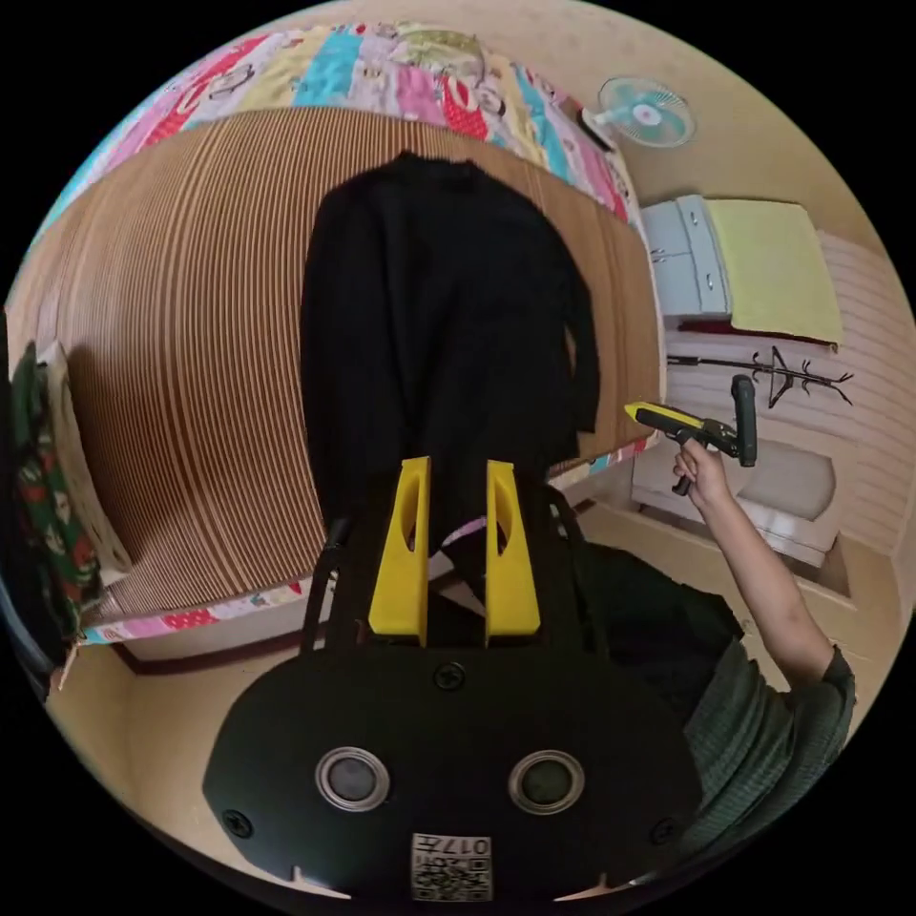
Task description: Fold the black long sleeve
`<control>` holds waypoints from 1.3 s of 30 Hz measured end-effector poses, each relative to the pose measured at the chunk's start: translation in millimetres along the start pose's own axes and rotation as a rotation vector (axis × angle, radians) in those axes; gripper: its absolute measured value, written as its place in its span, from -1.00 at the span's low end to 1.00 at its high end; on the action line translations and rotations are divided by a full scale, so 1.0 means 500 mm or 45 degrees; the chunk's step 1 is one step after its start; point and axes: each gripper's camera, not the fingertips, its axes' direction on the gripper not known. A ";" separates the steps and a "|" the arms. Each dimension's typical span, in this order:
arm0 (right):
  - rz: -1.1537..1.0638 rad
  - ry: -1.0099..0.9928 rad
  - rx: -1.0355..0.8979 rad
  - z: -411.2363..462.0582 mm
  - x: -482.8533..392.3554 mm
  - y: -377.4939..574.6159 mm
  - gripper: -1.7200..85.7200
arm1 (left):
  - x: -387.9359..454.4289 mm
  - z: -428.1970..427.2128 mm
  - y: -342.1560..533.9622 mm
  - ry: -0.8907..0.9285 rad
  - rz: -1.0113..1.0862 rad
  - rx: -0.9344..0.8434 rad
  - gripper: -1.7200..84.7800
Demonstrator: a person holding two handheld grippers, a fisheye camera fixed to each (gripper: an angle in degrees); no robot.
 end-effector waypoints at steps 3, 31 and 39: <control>0.086 -0.058 -0.225 0.120 0.085 0.065 -0.90 | -0.054 0.043 0.024 0.009 -0.139 -0.052 -0.74; -0.713 -0.294 -0.538 -0.045 0.362 -0.035 -0.94 | -0.277 -0.565 0.110 -0.161 -1.014 0.600 -0.92; -0.405 -0.423 -0.269 -0.123 0.496 0.046 -0.92 | -0.196 -0.534 0.115 0.103 -0.927 0.879 -0.78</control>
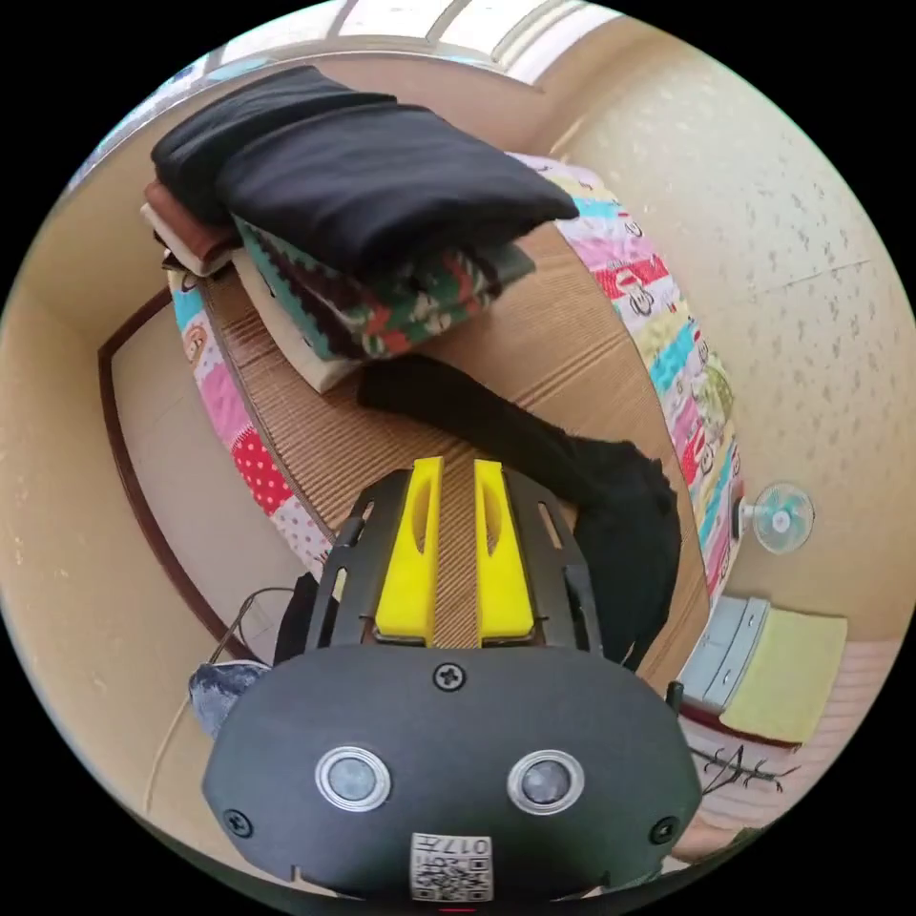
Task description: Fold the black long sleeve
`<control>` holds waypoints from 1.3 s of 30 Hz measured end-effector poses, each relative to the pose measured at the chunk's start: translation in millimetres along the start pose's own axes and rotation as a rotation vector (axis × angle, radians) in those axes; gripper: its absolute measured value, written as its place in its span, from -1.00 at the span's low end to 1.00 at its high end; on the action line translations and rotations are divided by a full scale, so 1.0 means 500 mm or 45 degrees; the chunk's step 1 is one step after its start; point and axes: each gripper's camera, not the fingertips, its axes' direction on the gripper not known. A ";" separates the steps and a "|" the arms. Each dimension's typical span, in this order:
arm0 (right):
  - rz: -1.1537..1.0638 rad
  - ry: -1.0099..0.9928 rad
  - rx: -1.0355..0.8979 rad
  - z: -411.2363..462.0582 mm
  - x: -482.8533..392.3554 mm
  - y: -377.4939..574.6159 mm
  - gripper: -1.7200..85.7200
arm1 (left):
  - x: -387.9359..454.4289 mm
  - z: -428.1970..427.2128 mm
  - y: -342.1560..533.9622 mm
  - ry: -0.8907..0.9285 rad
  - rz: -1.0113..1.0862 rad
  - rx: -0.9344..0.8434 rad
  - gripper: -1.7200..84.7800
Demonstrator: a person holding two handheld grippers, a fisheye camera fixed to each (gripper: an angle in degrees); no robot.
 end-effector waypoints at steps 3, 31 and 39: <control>0.102 0.115 0.083 -0.014 0.008 0.051 -0.92 | 0.124 0.186 0.085 -0.018 0.312 -0.366 -0.73; 0.736 0.542 0.396 -0.067 -0.075 0.580 -0.74 | -0.032 0.108 0.237 -0.403 0.091 -0.783 -0.87; 0.552 0.616 0.024 -0.078 -0.017 0.558 -0.83 | -0.006 0.054 0.229 -0.369 0.128 -0.759 -0.88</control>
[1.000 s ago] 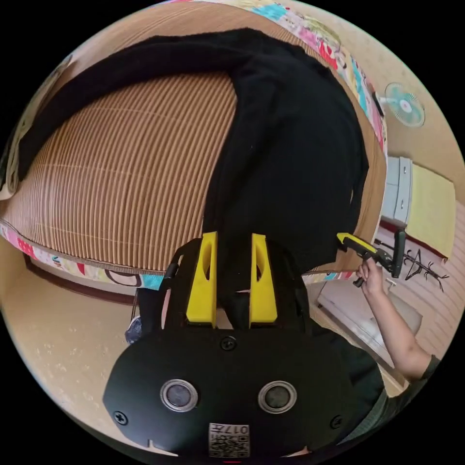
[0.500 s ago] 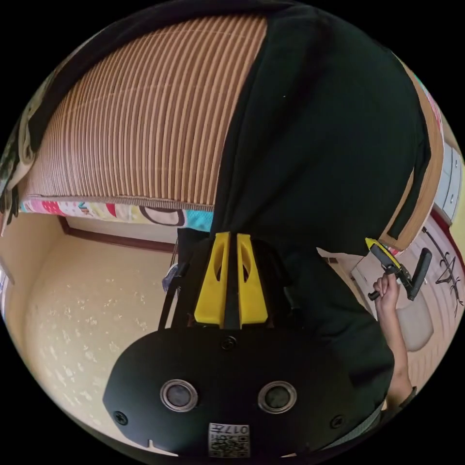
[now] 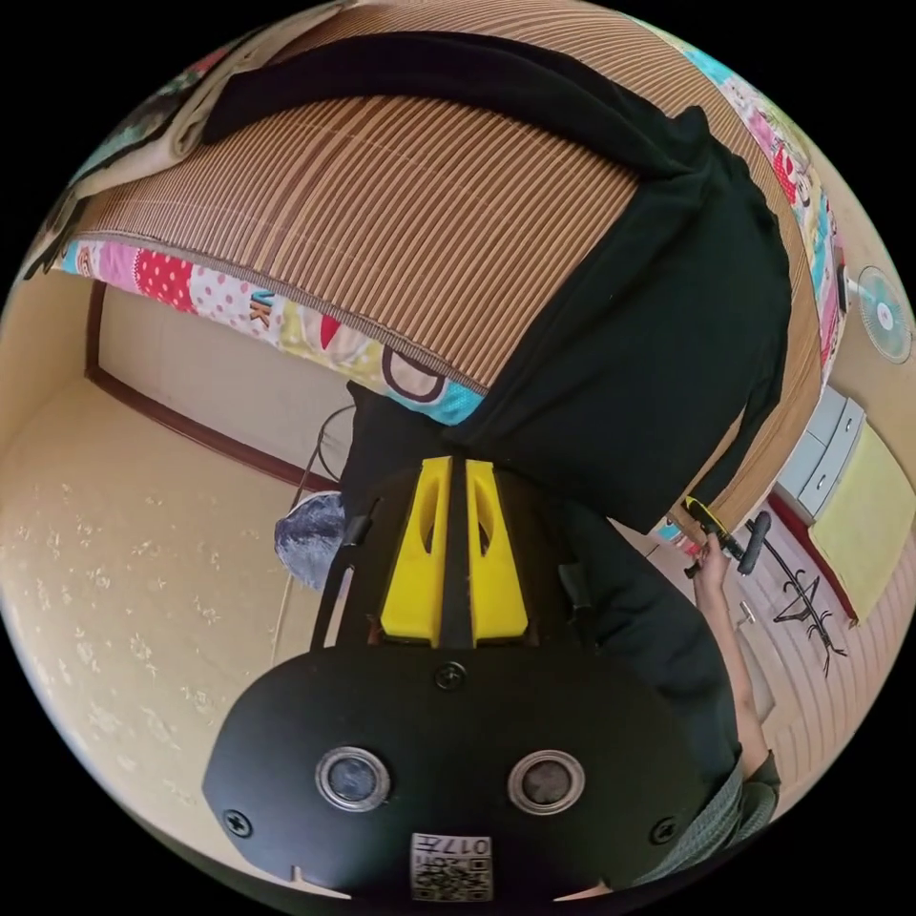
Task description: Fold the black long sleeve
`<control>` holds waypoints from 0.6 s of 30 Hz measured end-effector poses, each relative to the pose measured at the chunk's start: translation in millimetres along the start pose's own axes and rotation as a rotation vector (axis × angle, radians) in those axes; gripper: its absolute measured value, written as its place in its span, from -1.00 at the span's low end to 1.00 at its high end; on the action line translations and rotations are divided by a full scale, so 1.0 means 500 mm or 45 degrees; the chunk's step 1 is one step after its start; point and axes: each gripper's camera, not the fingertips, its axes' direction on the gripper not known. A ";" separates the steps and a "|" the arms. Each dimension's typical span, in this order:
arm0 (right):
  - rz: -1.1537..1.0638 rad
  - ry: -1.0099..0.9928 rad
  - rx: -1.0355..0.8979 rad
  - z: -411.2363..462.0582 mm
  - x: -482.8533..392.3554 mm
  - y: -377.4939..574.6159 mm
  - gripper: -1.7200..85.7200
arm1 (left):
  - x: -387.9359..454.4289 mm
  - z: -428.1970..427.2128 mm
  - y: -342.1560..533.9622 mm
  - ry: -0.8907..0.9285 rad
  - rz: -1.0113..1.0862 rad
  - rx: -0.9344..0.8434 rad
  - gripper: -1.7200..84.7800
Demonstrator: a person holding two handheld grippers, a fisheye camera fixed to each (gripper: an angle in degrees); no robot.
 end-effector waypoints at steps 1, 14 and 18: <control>-0.057 -0.131 -0.011 -0.019 0.015 0.004 -0.86 | 0.005 -0.001 -0.001 -0.009 0.007 -0.011 -0.90; 0.746 -1.576 1.043 -0.097 0.746 0.445 -0.89 | -0.014 -0.022 -0.019 0.004 0.023 -0.065 -0.98; 1.407 -1.803 1.241 0.062 0.810 0.604 -0.89 | -0.052 -0.033 -0.028 0.020 -0.050 -0.091 -0.98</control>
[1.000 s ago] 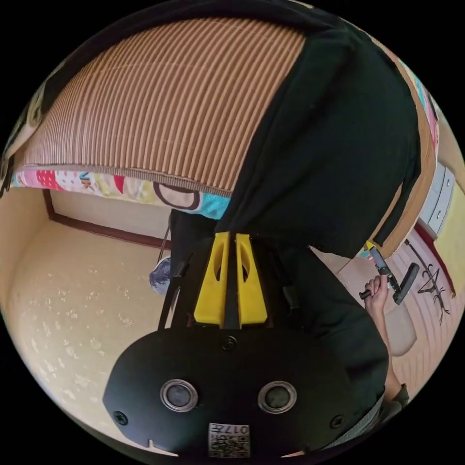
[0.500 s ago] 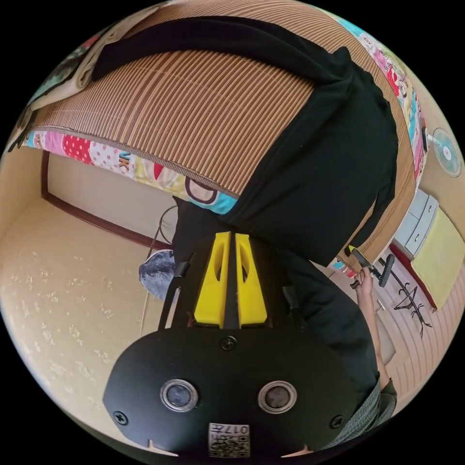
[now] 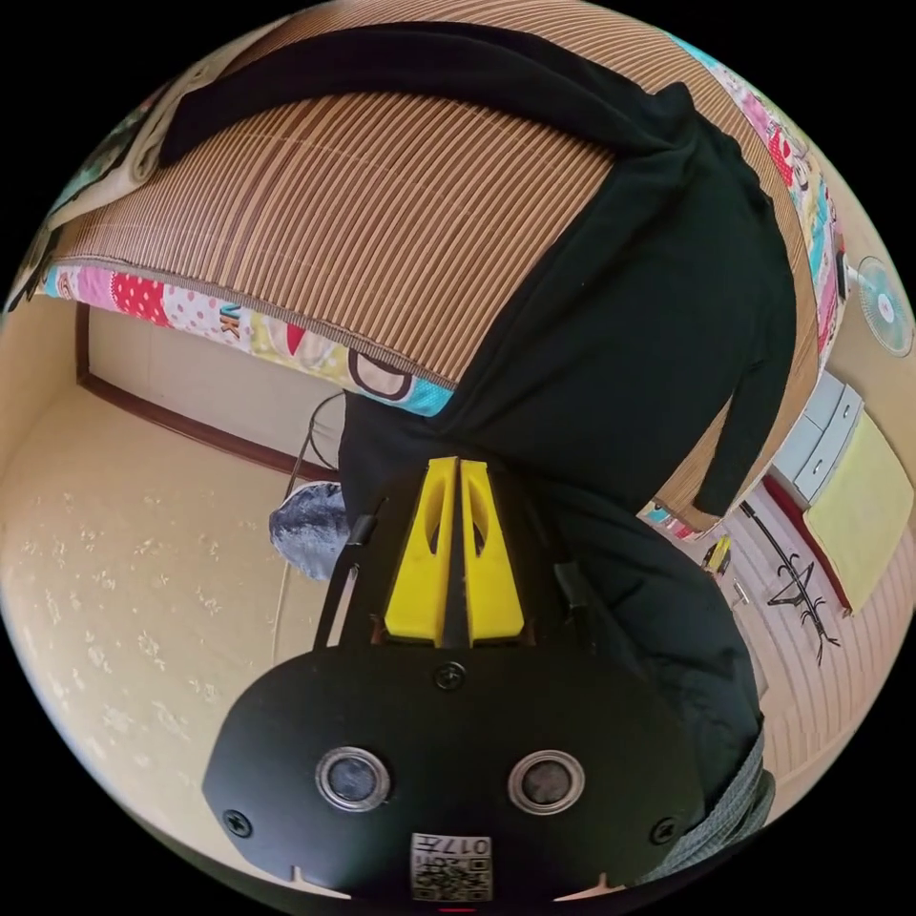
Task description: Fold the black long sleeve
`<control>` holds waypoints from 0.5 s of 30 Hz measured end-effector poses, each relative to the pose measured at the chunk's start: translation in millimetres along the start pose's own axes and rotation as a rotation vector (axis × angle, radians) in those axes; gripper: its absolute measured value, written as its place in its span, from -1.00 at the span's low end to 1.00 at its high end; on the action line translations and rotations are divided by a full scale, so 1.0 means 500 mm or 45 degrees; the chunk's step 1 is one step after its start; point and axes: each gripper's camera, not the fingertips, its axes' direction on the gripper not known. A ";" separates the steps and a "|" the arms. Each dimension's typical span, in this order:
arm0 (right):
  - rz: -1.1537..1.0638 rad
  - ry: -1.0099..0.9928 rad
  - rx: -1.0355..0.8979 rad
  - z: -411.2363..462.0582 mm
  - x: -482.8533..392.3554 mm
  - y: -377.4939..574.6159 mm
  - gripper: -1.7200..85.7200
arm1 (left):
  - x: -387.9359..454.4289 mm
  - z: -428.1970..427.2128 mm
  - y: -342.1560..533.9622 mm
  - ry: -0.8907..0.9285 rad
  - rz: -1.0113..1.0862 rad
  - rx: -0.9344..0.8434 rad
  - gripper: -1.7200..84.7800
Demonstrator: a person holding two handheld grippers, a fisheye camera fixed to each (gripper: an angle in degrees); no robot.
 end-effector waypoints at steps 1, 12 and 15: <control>0.129 -0.030 0.072 -0.027 0.051 0.014 -0.87 | -0.006 -0.007 -0.005 0.018 -0.011 0.003 -0.98; 0.433 -0.067 -0.011 0.064 0.205 0.114 -0.72 | 0.007 -0.080 -0.055 -0.055 0.087 0.015 -0.98; 0.434 -0.069 -0.023 0.114 0.187 0.084 -0.75 | -0.006 -0.094 -0.066 -0.065 0.092 0.012 -0.98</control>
